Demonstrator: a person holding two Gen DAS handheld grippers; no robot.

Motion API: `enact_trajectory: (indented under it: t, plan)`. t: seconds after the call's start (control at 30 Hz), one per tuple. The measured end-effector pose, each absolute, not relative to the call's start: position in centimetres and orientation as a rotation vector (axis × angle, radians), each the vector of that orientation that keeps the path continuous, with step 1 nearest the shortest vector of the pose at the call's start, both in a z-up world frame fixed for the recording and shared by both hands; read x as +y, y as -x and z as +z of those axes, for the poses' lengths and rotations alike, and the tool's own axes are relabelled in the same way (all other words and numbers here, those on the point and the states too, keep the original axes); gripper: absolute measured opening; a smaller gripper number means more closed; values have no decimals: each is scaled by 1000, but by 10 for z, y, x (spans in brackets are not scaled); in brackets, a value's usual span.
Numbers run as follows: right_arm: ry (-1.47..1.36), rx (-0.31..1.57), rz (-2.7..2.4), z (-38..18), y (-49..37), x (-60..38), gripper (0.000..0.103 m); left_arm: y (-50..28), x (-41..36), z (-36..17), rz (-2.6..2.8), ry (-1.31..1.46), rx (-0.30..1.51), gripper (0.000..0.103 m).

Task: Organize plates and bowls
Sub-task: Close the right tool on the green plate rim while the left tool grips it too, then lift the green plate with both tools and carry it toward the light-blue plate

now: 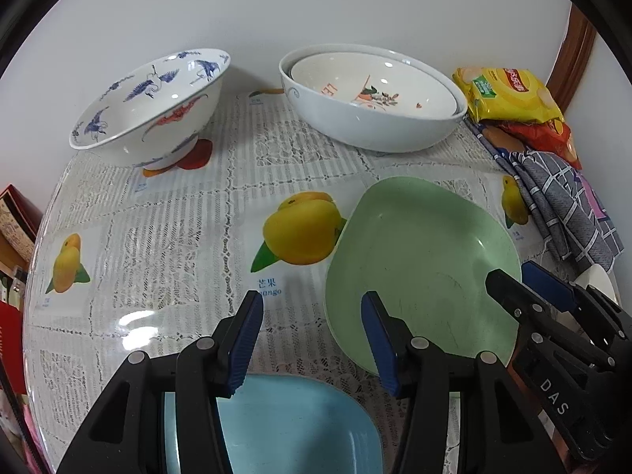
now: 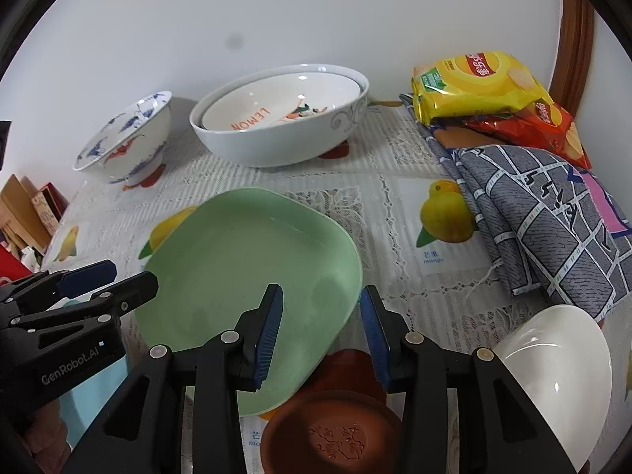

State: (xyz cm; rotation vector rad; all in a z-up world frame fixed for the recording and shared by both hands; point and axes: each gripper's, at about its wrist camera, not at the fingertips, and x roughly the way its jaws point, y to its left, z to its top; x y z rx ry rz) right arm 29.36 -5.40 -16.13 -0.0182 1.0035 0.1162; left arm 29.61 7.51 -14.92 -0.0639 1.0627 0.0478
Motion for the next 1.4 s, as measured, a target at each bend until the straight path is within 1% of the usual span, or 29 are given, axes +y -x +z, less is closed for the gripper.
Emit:
enact_trajectory:
  t: [0.17, 0.3, 0.4, 0.47, 0.53, 0.57, 0.67, 0.8, 1.03, 1.13, 1.4]
  plan:
    - [46, 1017, 97, -167, -294, -51, 41, -299, 77, -157, 53, 83, 1083, 49]
    - [42, 1034, 97, -171, -295, -51, 35, -299, 75, -159, 51, 78, 1074, 49]
    - [43, 1050, 98, -175, -297, -50, 31, -299, 75, -161, 43, 82, 1079, 41]
    - [43, 1059, 95, -178, -298, -50, 29, -300, 74, -164, 37, 85, 1086, 29]
    - [40, 1068, 90, -180, -299, -51, 22, -299, 73, -168, 30, 89, 1090, 23]
    - [34, 1072, 92, -181, -299, -52, 20, -300, 73, -169, 25, 91, 1090, 18]
    - [14, 1067, 104, -181, -299, -54, 18, -300, 72, -170, 12, 92, 1086, 13]
    - [17, 1075, 104, -182, -299, -53, 18, -301, 71, -170, 20, 86, 1089, 13]
    - [22, 1066, 111, -185, -300, -50, 22, -301, 69, -171, 17, 79, 1081, 15]
    - [14, 1046, 102, -184, -299, -51, 16, -300, 70, -170, 16, 81, 1072, 13]
    - [-58, 1004, 129, -173, -296, -57, 15, -292, 74, -151, 25, 94, 1025, 12]
